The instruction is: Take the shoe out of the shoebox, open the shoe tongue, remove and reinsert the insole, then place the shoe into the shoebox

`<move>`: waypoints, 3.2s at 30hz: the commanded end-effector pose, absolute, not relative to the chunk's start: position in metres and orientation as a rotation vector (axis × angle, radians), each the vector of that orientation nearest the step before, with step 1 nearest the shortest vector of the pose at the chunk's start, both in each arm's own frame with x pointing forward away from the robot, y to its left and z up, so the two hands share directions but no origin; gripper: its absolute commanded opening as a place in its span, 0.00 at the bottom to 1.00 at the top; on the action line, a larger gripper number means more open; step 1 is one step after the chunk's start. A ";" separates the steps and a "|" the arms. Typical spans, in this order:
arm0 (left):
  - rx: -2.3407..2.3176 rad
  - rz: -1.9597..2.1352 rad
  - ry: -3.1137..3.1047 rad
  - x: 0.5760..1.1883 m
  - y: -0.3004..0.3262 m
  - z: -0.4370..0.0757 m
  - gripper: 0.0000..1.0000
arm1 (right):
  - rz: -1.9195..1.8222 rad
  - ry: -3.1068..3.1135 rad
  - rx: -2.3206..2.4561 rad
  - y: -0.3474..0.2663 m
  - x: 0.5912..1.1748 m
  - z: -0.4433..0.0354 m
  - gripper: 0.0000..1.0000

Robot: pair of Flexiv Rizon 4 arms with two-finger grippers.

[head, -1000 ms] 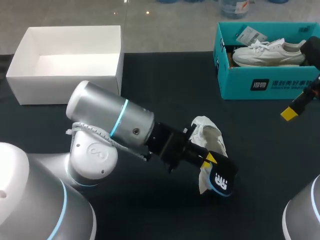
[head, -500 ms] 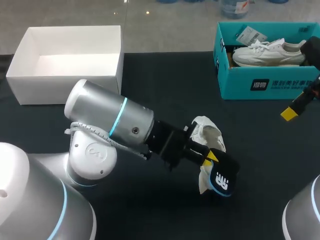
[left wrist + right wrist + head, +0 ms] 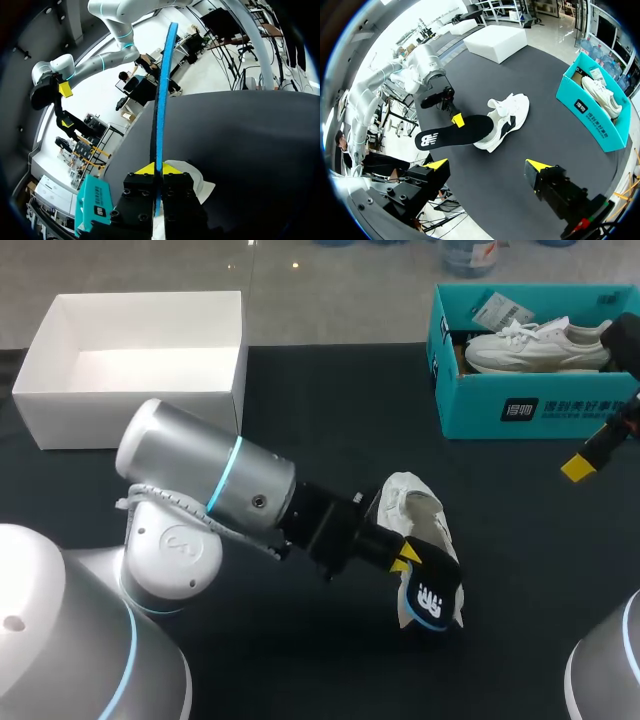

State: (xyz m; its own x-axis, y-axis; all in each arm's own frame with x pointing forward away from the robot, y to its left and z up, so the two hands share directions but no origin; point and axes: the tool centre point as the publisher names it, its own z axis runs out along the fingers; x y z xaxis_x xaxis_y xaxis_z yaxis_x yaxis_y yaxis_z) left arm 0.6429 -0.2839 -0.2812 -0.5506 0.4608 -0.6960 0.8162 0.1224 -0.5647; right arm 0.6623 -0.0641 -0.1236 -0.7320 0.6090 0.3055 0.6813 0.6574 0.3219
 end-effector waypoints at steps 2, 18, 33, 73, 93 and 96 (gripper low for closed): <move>1.250 -1.403 2.073 0.648 -0.294 -0.292 0.00 | -0.621 -2.699 -1.061 -0.063 0.665 -0.123 1.00; 1.268 -1.338 2.134 0.667 -0.302 -0.308 0.00 | -0.621 -2.699 -1.061 -0.063 0.665 -0.123 1.00; 1.370 -1.158 2.105 0.707 -0.310 -0.335 0.00 | -0.621 -2.699 -1.061 -0.063 0.665 -0.123 1.00; 1.375 -1.061 2.077 0.689 -0.312 -0.338 0.20 | -0.621 -2.699 -1.061 -0.063 0.665 -0.123 1.00; 1.340 -0.894 2.070 0.731 -0.298 -0.364 0.00 | -0.621 -2.699 -1.061 -0.063 0.665 -0.123 1.00; 1.334 -0.905 2.070 0.729 -0.297 -0.362 0.00 | -0.621 -2.699 -1.061 -0.063 0.665 -0.123 1.00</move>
